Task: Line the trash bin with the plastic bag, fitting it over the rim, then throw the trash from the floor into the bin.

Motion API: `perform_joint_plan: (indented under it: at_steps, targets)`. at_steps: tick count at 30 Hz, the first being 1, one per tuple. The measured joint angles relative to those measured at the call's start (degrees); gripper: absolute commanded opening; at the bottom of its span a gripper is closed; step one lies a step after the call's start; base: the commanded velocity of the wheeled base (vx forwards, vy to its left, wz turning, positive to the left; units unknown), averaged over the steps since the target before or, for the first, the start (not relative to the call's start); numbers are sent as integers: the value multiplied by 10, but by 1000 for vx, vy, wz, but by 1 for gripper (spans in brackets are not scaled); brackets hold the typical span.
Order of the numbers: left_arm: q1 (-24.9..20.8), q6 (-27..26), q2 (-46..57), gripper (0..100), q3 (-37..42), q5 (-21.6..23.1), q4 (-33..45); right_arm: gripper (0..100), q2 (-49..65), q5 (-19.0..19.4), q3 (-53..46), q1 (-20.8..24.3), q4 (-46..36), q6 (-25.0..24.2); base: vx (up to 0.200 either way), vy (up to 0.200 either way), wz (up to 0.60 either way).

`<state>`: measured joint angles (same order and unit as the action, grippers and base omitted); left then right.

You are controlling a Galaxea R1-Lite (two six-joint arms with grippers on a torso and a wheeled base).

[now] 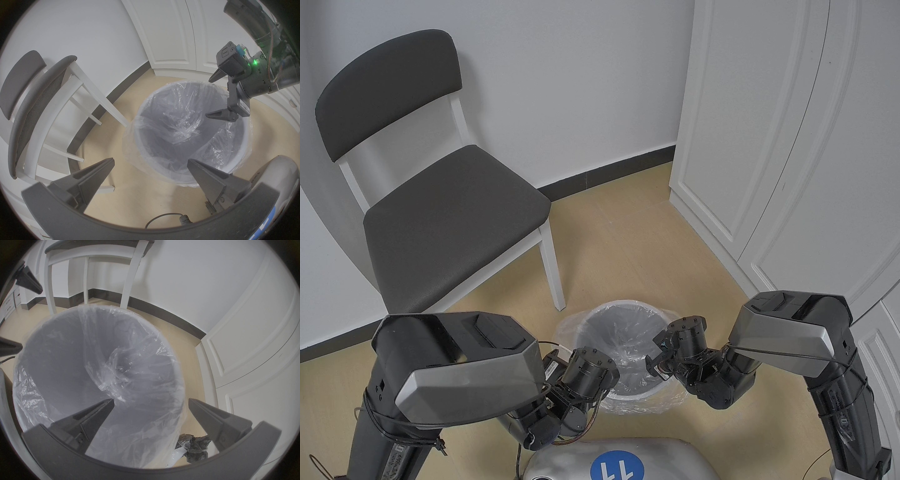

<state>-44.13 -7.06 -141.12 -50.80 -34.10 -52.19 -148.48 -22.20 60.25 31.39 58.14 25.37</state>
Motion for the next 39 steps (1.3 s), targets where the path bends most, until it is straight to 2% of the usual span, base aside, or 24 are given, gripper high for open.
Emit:
perform_joint_plan:
  at_steps: [5, 12, 18, 22, 39]
  targets:
    - [0, 0, 0, 100, -2, 0, 0, 100, 14, 9, -31, -1, -1, 11, 0, 0, 0]
    - [1, -5, -7, 100, -37, 0, 23, 100, 61, 43, -99, -1, -1, 39, 0, 0, 0]
    - [-3, -6, -15, 100, -78, 0, 85, 100, 82, 49, -117, 0, 4, 45, 0, 0, 0]
    - [-8, -5, -19, 100, -89, 1, 93, 100, 89, 49, -117, 0, 8, 43, 0, 0, 0]
    - [-44, 6, 20, 100, 13, 14, 79, 100, 99, 50, -116, -2, 34, 35, 0, 0, 0]
